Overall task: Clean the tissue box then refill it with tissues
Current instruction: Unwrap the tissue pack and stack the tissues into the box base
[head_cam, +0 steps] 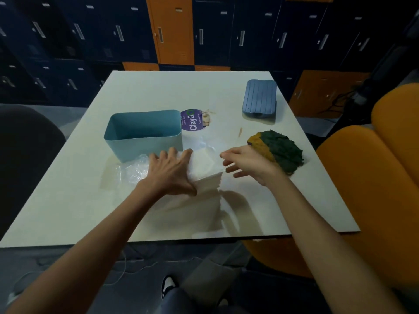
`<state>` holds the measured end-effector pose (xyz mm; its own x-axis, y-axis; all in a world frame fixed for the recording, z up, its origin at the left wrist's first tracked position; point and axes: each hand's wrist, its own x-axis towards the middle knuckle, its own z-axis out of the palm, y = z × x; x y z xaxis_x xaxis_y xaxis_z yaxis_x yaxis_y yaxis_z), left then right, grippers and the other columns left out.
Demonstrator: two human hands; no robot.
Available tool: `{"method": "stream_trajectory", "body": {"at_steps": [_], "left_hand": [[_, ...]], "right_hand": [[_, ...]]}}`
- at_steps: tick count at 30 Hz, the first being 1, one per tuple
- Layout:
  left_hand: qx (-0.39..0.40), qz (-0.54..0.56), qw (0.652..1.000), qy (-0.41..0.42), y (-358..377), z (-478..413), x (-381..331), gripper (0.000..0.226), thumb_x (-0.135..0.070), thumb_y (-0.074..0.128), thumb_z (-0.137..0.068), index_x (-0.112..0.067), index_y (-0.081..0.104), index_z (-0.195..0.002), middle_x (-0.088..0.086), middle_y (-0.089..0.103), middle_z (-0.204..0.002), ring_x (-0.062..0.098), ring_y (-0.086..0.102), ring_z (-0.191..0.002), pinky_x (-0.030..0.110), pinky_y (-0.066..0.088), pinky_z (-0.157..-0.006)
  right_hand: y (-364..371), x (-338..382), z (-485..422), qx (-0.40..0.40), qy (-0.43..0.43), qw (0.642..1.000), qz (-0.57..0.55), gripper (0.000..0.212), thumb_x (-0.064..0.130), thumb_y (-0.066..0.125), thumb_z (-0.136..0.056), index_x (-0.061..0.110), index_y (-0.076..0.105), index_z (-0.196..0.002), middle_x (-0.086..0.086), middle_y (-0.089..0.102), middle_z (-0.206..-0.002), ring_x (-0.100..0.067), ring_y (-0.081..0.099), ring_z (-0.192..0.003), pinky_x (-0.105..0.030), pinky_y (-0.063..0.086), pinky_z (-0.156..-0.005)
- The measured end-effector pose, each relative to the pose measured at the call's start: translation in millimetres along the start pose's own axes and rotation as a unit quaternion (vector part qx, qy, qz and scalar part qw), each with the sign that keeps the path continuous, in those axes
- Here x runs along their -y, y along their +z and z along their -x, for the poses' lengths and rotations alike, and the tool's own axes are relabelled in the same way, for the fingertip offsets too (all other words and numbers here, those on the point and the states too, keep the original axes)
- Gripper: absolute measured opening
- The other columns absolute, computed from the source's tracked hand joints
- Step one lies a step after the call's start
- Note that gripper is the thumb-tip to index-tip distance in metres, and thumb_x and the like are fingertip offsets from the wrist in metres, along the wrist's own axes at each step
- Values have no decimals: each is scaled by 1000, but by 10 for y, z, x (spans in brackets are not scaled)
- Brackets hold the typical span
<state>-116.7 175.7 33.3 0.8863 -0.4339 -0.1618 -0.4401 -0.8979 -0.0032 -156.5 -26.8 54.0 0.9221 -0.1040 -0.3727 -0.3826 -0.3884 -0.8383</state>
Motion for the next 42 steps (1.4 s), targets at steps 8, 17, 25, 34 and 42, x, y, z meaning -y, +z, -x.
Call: {"method": "stream_trajectory", "body": {"at_steps": [8,17,25,34,42], "left_hand": [[-37,-14,998,-46,120,78,120,112,-64,72,-55,-28,20,-147,12,42,-126,34,46,-112,43,34,-93],[-63,-15,995,-78,205,114,217,117,-66,71,-58,-25,13,-151,14,41,-132,34,44,-116,44,34,-98],[-70,-30,995,-70,281,207,544,119,-68,70,-54,-25,14,-151,13,40,-135,35,44,-118,46,33,-99],[-62,10,995,-79,262,483,1247,129,-64,71,-55,-28,-5,-153,10,38,-136,32,42,-122,46,31,-101],[-46,-2,998,-51,276,573,1890,132,-67,72,-55,-30,-7,-154,12,38,-139,33,42,-123,48,30,-103]], "right_hand": [[497,223,-102,-114,-116,970,182,21,23,63,-90,7,69,-101,-6,66,-95,-20,61,-85,-29,50,-72],[728,266,-132,-190,-177,946,192,11,18,67,-84,11,69,-92,-3,68,-90,-20,63,-81,-30,53,-69],[965,434,-192,-62,-73,987,130,23,25,72,-83,7,58,-77,-3,55,-72,-12,50,-59,-19,33,-48],[1083,737,-296,-85,-24,994,-63,19,17,70,-78,12,65,-96,-3,64,-99,-25,62,-98,-41,55,-84],[1513,719,-394,59,168,979,-101,57,38,79,-74,10,51,-116,-11,62,-101,-23,63,-76,-31,54,-63]]}}
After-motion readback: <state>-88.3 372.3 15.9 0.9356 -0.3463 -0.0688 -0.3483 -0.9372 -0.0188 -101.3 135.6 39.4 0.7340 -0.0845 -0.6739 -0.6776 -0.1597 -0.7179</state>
